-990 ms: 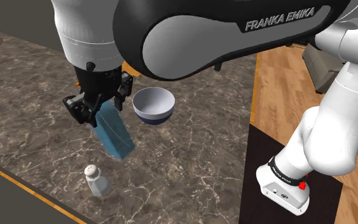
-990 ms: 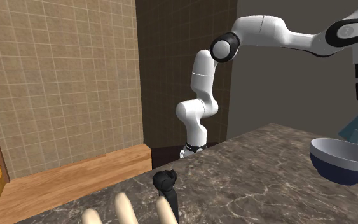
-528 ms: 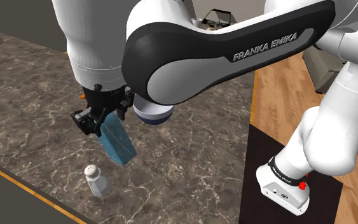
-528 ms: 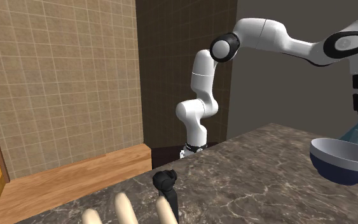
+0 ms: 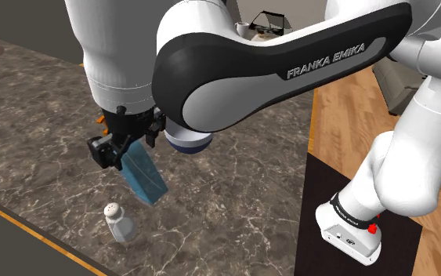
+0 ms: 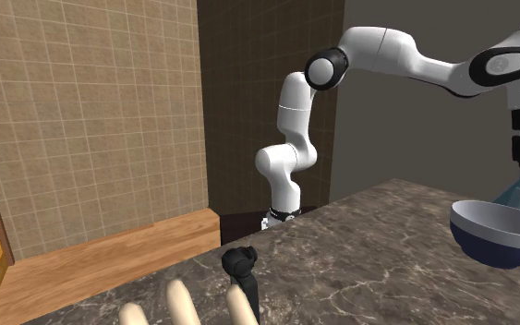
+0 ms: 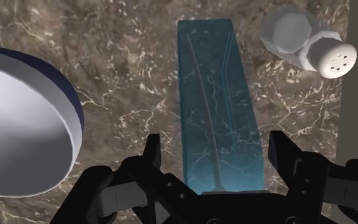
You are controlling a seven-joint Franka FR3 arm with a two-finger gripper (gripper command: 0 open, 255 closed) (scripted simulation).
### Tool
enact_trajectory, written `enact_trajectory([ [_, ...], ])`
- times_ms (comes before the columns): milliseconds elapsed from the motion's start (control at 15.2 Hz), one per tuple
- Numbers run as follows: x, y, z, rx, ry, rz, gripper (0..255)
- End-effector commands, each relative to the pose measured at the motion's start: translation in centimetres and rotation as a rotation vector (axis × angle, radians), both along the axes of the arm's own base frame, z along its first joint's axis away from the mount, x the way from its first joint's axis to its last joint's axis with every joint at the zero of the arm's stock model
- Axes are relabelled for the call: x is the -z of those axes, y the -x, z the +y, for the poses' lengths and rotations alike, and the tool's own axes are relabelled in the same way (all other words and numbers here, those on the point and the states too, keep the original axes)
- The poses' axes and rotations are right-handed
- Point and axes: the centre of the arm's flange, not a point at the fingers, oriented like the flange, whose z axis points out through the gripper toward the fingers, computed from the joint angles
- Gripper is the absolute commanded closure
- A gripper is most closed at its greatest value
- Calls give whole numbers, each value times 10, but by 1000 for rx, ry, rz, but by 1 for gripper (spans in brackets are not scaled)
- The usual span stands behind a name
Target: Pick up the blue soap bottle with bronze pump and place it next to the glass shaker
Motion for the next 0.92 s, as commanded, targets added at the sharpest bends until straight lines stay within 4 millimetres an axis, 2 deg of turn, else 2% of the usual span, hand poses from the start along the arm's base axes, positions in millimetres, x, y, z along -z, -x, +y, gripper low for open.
enact_trajectory([
  [0,2,0,0,1,3,4,0],
  [264,2,0,0,1,3,4,0],
  [528,-46,10,-2,1,3,4,0],
  [858,-46,10,-2,1,3,4,0],
])
